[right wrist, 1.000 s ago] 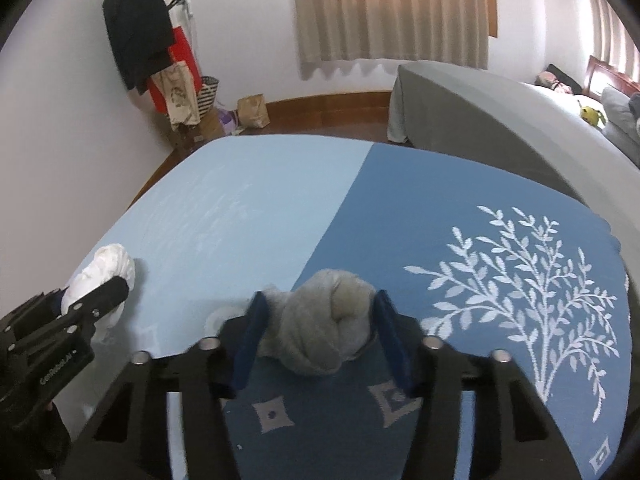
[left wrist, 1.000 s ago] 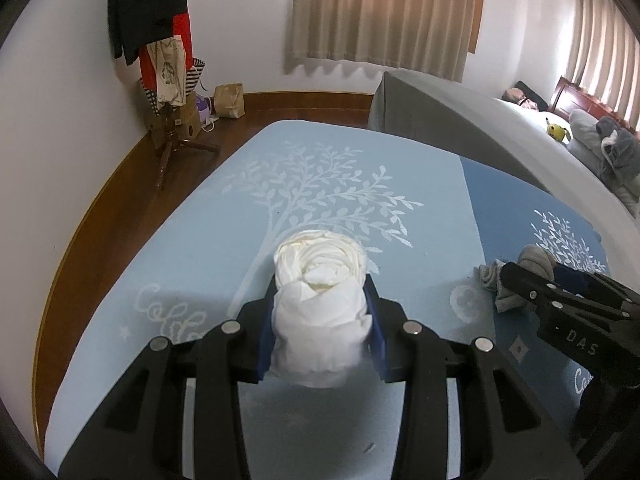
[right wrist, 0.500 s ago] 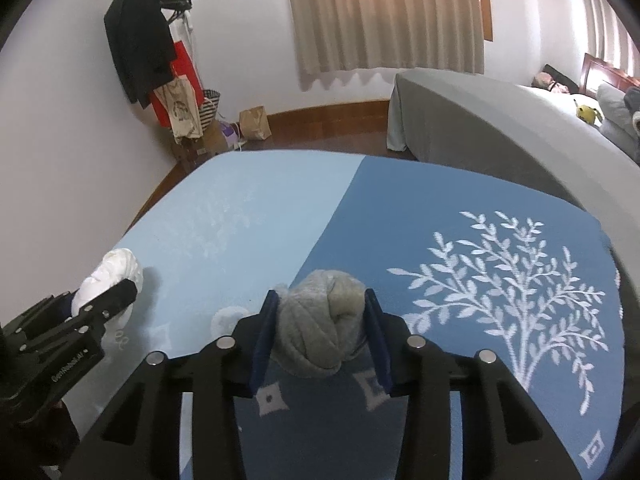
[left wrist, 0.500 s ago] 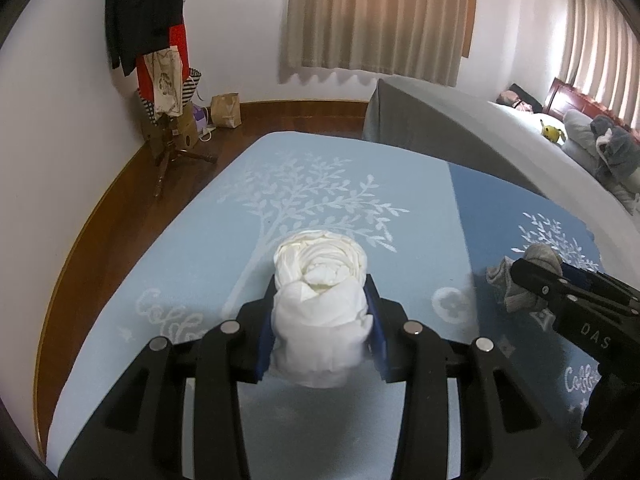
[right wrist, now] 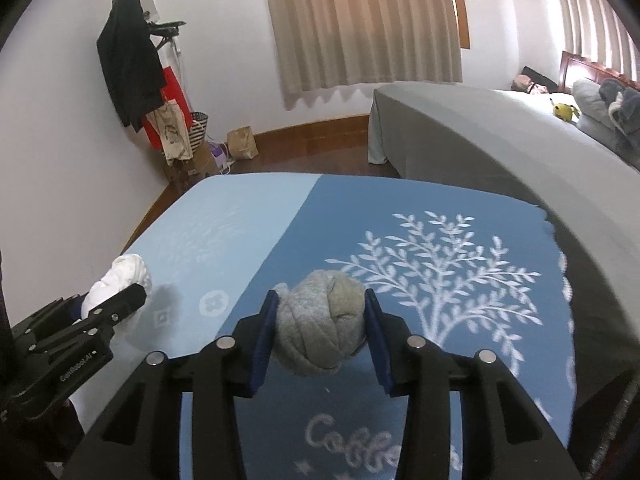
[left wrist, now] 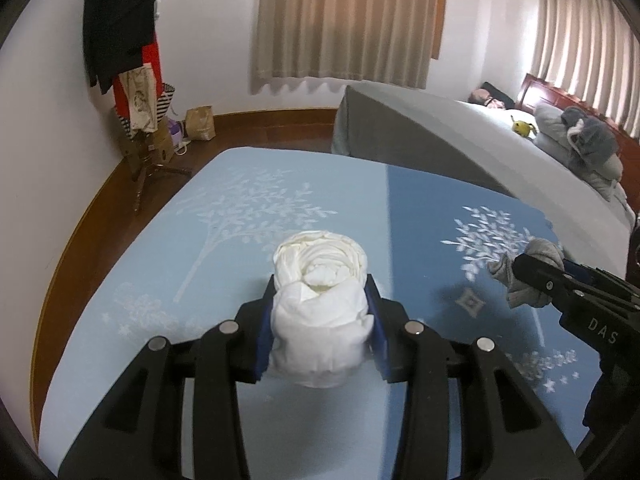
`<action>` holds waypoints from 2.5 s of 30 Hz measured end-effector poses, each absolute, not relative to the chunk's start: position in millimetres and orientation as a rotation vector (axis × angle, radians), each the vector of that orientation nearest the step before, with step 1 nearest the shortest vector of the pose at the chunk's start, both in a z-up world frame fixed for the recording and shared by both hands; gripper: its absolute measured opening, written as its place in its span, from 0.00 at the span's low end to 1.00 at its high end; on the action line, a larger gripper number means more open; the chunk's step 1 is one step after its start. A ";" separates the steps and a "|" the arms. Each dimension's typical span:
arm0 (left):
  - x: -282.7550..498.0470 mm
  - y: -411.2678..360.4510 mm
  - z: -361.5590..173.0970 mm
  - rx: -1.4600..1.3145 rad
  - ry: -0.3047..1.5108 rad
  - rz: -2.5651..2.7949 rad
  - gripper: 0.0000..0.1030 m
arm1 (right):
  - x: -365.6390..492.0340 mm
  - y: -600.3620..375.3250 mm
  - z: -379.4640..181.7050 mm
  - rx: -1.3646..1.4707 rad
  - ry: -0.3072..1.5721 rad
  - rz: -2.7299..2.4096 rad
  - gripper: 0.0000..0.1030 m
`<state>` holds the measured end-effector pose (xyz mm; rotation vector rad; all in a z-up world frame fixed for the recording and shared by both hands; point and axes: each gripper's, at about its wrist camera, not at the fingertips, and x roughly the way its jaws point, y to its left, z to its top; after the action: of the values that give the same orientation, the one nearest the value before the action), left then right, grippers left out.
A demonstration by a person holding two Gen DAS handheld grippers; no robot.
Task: Collect trash
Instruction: 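Grasp the grey knotted sock with the right tool while the left tool holds the white bundle, then carry the white bundle and grey sock over the trash bin with both tools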
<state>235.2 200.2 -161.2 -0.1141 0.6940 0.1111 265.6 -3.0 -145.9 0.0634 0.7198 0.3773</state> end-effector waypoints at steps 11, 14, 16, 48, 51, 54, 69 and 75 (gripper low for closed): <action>210.2 151.4 -142.6 -0.067 0.683 0.068 0.38 | 223.5 -45.8 -124.6 0.094 0.684 0.338 0.41; 201.9 138.8 -135.2 -0.063 0.674 0.047 0.38 | 211.1 -58.8 -117.7 0.094 0.671 0.328 0.41; 195.8 129.5 -129.7 -0.058 0.669 0.037 0.38 | 203.2 -68.3 -113.9 0.101 0.665 0.322 0.41; 96.7 5.4 -64.3 0.006 0.609 -0.171 0.40 | 79.5 -184.7 -40.9 0.128 0.531 0.189 0.41; 90.0 -5.4 -58.5 0.012 0.600 -0.191 0.40 | 70.8 -194.7 -39.0 0.136 0.527 0.168 0.41; 83.5 -16.9 -54.0 0.019 0.589 -0.213 0.40 | 63.5 -205.7 -36.1 0.145 0.520 0.144 0.41; 61.8 -90.1 -44.2 0.079 0.549 -0.364 0.42 | 20.6 -268.4 -32.8 0.164 0.489 0.004 0.41; 56.0 -115.2 -45.8 0.098 0.543 -0.411 0.42 | 9.3 -291.1 -34.1 0.176 0.486 -0.048 0.41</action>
<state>56.0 -115.2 -45.8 0.0976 0.5434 -0.4114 9.3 -291.1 -34.1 0.1764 0.4861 -0.0482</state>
